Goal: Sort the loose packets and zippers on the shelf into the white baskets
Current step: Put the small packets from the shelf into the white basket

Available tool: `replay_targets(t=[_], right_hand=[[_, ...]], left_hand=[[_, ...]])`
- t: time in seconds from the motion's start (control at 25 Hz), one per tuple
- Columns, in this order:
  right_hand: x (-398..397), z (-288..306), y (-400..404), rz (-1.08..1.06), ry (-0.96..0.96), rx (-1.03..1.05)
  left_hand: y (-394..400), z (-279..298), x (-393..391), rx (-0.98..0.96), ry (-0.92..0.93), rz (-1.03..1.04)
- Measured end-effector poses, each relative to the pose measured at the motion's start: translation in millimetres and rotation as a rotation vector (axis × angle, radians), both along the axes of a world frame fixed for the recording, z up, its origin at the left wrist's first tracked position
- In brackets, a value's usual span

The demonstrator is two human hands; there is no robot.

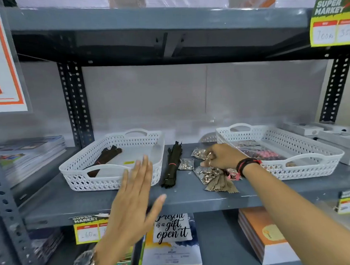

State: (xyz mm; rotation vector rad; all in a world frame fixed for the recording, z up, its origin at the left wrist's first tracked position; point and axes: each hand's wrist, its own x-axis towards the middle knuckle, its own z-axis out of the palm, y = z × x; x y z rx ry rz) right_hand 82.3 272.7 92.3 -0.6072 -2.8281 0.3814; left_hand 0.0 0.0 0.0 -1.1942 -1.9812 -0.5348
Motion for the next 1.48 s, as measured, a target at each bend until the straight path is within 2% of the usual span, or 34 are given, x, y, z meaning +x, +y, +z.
replay_targets(t=[0.08,0.24,0.4,0.48,0.56,0.68,0.88,1.16,1.32,1.4,1.48], right_hand=[[2.5,1.3,1.4,-0.014,-0.058,-0.022],[-0.3,-0.3,1.6,-0.053,-0.021,-0.088],[-16.2,17.3,10.4,-0.166,0.255,-0.202],[-28.0,29.1,27.4,-0.257,0.429,-0.153],[-41.0,34.7,44.2,-0.340,0.481,-0.123],[-60.7,28.6,60.1,-0.391,0.354,-0.079],[-81.8,17.4,70.4,-0.349,0.237,0.074],[-46.1,39.5,47.7,-0.282,0.237,0.192],[-22.8,25.0,18.4,-0.258,-0.098,0.088],[-21.7,15.8,8.2,-0.259,-0.122,0.018],[-24.6,10.1,8.7,-0.269,-0.124,0.057]], left_hand=[[-0.7,-13.3,5.4,-0.046,0.028,-0.017],[2.9,-40.4,2.5,-0.085,0.059,-0.013],[5.1,-44.6,0.6,-0.088,0.075,0.003],[6.6,-46.0,-0.1,-0.070,0.076,-0.004],[7.1,-47.3,-1.3,-0.055,0.068,-0.015],[9.1,-49.8,-2.4,-0.032,0.066,-0.015],[11.3,-50.0,-0.2,0.001,0.056,-0.010],[12.6,-50.9,2.1,0.051,0.055,-0.012],[14.0,-50.2,3.1,0.063,0.051,-0.011],[11.9,-49.5,4.0,0.043,0.042,-0.015],[9.3,-48.3,5.5,0.017,0.029,-0.014]])
